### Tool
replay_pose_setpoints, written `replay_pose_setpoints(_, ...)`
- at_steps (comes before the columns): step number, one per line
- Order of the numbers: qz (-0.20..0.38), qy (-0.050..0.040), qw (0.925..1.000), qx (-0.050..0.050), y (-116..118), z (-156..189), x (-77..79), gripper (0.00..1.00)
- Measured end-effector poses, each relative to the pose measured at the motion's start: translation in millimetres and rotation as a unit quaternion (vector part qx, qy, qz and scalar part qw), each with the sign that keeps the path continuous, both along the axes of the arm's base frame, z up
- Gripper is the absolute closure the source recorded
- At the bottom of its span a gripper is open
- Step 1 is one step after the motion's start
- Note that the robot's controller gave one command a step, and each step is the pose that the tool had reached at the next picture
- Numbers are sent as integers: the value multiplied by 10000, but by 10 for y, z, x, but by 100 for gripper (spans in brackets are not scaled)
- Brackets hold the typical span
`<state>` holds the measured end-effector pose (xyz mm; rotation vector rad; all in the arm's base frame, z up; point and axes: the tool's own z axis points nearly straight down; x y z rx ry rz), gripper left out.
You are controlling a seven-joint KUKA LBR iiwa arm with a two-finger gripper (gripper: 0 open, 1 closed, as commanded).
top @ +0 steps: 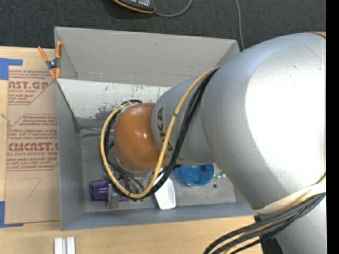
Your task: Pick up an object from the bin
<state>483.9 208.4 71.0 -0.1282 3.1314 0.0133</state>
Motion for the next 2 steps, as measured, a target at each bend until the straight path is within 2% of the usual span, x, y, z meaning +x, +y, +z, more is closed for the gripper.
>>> replay_pose_setpoints(2, 0, 22, 10000, -8, -4, 31, -12, 100)
